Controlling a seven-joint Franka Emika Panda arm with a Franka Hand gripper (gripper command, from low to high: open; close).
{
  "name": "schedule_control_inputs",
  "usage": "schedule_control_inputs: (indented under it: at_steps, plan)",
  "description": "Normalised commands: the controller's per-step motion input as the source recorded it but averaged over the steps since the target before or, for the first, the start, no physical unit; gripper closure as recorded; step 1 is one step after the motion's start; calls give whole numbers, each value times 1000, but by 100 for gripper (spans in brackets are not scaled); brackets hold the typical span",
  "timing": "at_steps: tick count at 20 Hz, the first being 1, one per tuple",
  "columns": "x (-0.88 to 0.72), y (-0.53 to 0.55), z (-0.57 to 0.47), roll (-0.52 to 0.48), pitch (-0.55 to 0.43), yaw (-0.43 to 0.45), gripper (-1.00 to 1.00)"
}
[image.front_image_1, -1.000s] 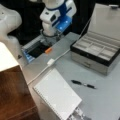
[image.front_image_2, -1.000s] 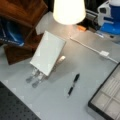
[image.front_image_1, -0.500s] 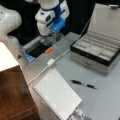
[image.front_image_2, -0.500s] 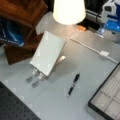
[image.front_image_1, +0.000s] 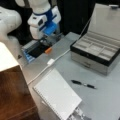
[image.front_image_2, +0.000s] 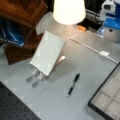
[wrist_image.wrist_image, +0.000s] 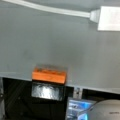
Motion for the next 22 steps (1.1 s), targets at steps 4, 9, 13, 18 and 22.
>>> schedule_control_inputs:
  at_steps: [4, 9, 13, 18, 22]
  plan:
    - [-89, -28, -140, -138, -130, 106, 100]
    - [-71, 8, -127, -108, -126, 86, 100]
    - [-76, -12, -205, -108, -149, 86, 100]
    - [-82, -62, -257, -115, -163, 113, 100]
    - [-57, -96, -286, -109, -181, 156, 100]
